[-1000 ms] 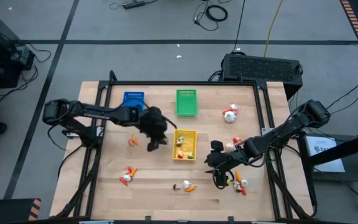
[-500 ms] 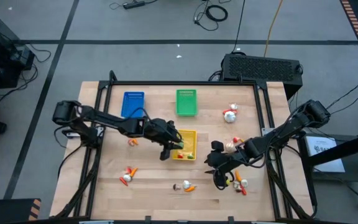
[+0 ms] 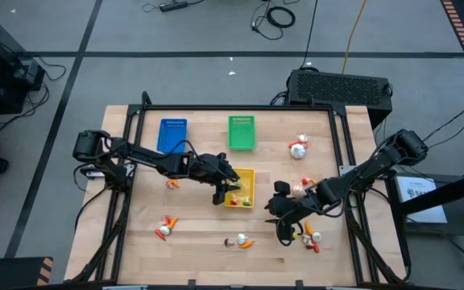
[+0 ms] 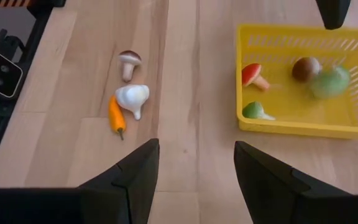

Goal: Sort produce into baskets
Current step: Put the green mushroom into the yellow bin, then put the brown mushroom into the yellow bin

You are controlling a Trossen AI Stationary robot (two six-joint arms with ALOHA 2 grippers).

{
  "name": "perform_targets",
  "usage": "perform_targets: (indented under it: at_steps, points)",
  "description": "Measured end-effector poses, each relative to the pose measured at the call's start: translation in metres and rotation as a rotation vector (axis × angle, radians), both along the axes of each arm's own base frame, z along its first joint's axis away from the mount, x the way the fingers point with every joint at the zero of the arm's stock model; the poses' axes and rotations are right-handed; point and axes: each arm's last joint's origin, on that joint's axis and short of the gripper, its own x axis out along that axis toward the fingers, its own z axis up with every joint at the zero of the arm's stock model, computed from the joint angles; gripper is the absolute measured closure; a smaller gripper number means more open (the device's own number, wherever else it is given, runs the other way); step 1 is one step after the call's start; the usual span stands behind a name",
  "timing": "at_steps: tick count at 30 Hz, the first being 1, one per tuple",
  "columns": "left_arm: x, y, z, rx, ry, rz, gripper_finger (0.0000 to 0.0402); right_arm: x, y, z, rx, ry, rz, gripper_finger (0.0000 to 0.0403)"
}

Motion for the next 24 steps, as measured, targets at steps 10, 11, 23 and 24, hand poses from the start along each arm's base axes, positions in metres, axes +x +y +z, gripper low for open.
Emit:
perform_targets:
  at_steps: [10,11,23,24]
  points:
    - [0.005,-0.001,0.025,-0.004,0.089,-0.012,0.0196,0.0,0.0,0.0,-0.017,-0.003,0.013,0.0204]
    - [0.005,-0.002,0.029,-0.005,0.127,-0.014,0.0196,0.0,0.0,0.0,-0.017,-0.003,0.013,0.0204]
    - [-0.021,-0.047,0.062,-0.097,0.555,-0.077,0.0211,0.0,-0.001,0.0,-0.043,-0.012,0.013,0.0204]
    - [-0.021,-0.053,0.062,-0.103,0.543,-0.089,0.0214,0.0,-0.001,0.0,-0.043,-0.012,0.013,0.0204]
